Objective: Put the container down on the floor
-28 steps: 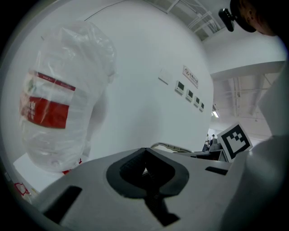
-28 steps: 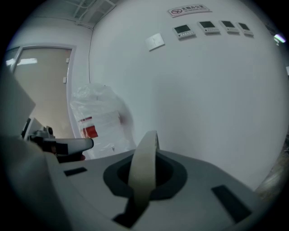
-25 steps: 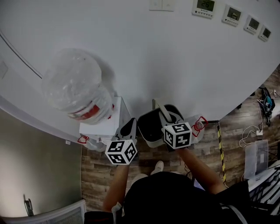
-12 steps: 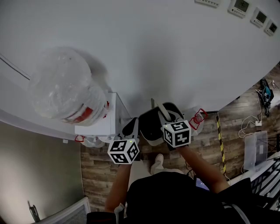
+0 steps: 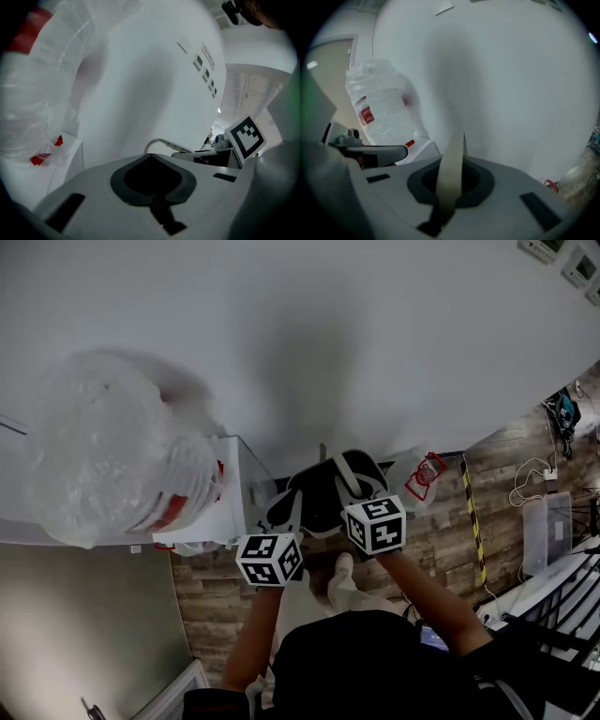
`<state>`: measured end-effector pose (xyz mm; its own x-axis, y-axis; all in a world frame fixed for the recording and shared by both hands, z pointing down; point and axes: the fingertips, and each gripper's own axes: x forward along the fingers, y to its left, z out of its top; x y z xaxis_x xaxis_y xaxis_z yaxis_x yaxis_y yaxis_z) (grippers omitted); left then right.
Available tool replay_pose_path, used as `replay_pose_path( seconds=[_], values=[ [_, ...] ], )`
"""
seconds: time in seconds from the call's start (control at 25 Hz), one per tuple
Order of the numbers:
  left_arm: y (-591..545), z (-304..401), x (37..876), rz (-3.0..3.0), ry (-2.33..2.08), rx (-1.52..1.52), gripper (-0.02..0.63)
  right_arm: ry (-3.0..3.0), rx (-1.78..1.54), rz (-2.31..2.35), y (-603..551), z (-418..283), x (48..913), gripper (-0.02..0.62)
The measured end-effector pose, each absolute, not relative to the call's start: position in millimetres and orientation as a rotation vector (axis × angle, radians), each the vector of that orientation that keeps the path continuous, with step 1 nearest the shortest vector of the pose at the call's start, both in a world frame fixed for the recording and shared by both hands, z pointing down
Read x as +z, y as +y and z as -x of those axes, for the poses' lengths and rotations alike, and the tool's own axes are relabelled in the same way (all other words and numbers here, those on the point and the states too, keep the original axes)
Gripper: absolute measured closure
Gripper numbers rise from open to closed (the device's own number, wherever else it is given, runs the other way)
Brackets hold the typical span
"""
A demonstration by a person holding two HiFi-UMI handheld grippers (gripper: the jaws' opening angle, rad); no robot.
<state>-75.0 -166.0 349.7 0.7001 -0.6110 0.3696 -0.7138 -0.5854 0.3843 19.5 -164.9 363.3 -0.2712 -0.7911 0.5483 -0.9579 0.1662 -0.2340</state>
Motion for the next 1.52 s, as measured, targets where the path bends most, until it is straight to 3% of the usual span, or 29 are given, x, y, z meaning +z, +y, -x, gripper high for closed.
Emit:
replay_pose_path(
  seconds=[0.72,1.52],
  values=[
    [-173.7,74.1,472.8,-2.230,-0.922,0.405,0.592,-1.967,0.929,-1.650,-180.8,-19.3,474.3,0.565],
    [-191.6,77.9,548.3,-2.224,-0.958,0.519,0.592,-1.839,1.096,-1.661,-178.9,-20.3,561.2,0.565]
  ],
)
